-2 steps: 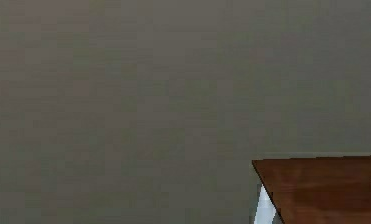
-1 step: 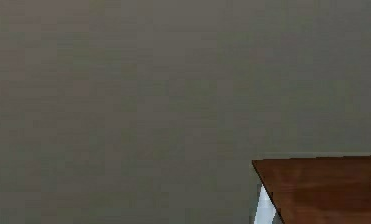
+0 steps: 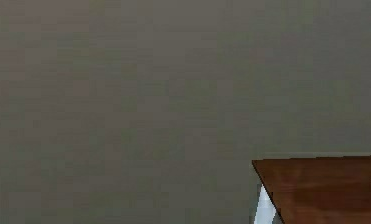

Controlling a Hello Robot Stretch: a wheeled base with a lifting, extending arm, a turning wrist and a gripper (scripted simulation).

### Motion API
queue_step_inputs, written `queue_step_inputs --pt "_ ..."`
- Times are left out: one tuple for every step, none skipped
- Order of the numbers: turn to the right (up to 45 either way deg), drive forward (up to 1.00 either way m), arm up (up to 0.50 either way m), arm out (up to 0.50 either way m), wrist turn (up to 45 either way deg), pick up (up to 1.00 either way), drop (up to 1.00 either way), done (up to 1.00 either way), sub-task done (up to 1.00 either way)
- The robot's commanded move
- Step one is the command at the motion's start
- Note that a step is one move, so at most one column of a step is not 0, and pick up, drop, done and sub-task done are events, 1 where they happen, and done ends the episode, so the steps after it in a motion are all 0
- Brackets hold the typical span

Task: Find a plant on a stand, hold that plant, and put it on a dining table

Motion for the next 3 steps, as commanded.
queue_step_inputs --pt "0.0 0.0 0.0 0.0 0.0 0.0 1.0 0.0 0.0" --pt "0.0 0.0 0.1 0.0 0.0 0.0 0.0 0.0 0.0" --pt "0.0 0.0 0.0 -0.08 0.0 0.0 0.0 0.0 0.0"
